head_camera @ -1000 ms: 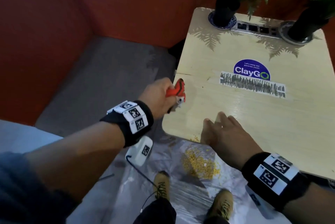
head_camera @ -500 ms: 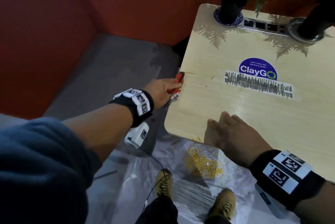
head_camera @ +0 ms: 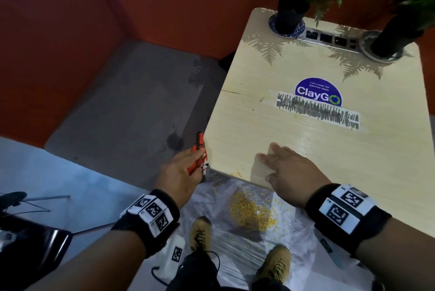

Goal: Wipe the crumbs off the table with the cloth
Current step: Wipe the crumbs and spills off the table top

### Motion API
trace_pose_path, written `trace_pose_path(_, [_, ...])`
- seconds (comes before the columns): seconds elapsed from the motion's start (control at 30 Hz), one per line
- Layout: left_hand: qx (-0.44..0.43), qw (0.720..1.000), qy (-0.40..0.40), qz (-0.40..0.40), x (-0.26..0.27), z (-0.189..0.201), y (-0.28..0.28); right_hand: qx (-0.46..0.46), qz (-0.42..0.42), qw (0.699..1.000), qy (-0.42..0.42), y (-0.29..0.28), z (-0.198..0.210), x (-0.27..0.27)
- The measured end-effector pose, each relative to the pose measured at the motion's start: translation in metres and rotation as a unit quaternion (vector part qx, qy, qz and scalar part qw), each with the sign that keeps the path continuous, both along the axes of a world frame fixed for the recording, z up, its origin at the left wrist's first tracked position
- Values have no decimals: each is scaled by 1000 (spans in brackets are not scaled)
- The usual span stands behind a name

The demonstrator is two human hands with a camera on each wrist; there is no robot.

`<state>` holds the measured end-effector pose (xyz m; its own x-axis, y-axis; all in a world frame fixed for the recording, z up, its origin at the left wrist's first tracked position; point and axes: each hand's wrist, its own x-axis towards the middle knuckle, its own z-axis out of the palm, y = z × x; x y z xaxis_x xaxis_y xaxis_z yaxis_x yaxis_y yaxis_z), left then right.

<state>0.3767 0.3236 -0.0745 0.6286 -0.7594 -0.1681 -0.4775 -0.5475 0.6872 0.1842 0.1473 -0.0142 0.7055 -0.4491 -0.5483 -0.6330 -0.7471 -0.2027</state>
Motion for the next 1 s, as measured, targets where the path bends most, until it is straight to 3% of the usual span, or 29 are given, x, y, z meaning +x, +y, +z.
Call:
trace_pose_path(0.07, [16,999,-44,-12,-6,5,4,0,7,1000,-3,-1,0,-3])
trace_pose_path(0.37, [39,993,-110,-3,-25,6,-7,-1,18,1000,-7,3,-7,-11])
trace_pose_path(0.57, [17,982,-138,-130,-65,7,-30,4,49,999,-20,-4,-12,-22])
trace_pose_path(0.8, [-12,974,-112,-197,-126,2,-51,6,70,996,-52,-11,-16,-28])
trace_pose_path(0.9, [-31,990,-54,-123,-131,10,-41,30,57,997,-42,-18,-13,-33])
trace_pose_path(1.0, [-92,988,22,123,-102,23,-29,41,69,997,-20,-28,-12,-37])
